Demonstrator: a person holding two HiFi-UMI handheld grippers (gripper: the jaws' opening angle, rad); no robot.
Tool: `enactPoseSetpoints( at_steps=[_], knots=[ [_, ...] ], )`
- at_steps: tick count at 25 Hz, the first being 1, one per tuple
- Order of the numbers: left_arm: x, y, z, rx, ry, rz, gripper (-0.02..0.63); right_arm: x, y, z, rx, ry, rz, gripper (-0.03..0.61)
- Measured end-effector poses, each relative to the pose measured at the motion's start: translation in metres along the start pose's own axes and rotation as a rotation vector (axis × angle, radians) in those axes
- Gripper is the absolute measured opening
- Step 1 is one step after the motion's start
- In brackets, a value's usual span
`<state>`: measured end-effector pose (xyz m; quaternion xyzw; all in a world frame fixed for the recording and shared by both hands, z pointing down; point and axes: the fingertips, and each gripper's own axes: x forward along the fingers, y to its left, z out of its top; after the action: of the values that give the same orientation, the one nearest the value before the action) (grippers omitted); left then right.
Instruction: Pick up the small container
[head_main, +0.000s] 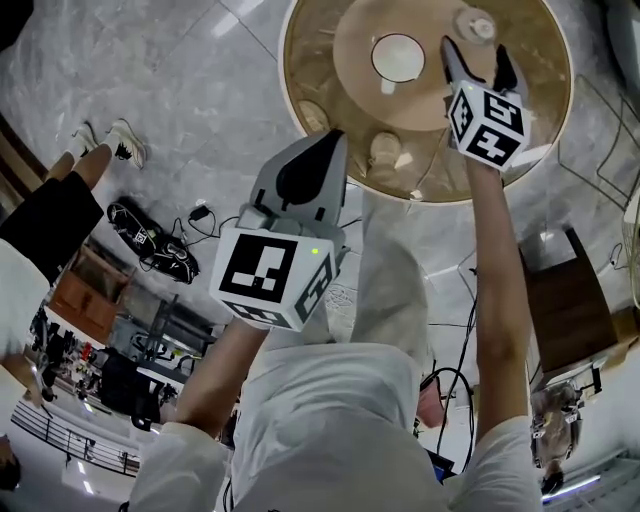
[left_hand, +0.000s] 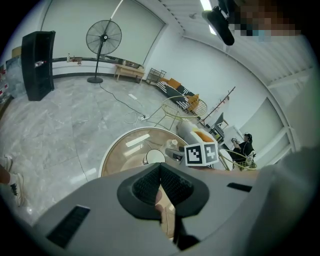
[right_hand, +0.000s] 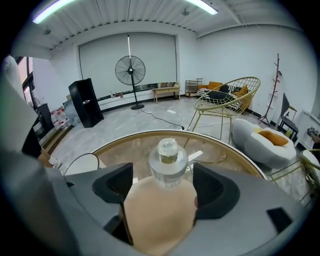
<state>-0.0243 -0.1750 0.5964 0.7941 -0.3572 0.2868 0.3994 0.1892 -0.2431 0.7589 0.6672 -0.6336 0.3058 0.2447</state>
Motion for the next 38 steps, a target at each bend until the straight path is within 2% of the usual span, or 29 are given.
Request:
enactPoseSetpoints(
  at_steps=[5, 17, 21, 25, 38],
  knots=[
    [0.010, 0.005, -0.004, -0.001, 0.012, -0.005, 0.018, 0.021, -0.006, -0.005, 0.014, 0.003, -0.012, 0.410],
    [0.018, 0.010, -0.014, -0.017, 0.040, -0.018, 0.018, 0.061, -0.011, -0.010, 0.009, 0.036, -0.016, 0.411],
    [0.016, 0.013, -0.015, -0.014, 0.044, -0.015, 0.018, 0.068, -0.013, -0.009, -0.001, 0.039, -0.022, 0.391],
    [0.016, 0.017, -0.017, -0.017, 0.043, -0.010, 0.018, 0.071, -0.014, -0.007, -0.056, 0.029, -0.046, 0.339],
    [0.006, 0.014, -0.020, -0.021, 0.021, -0.008, 0.018, 0.054, -0.012, -0.017, -0.049, 0.029, -0.041, 0.334]
  ],
)
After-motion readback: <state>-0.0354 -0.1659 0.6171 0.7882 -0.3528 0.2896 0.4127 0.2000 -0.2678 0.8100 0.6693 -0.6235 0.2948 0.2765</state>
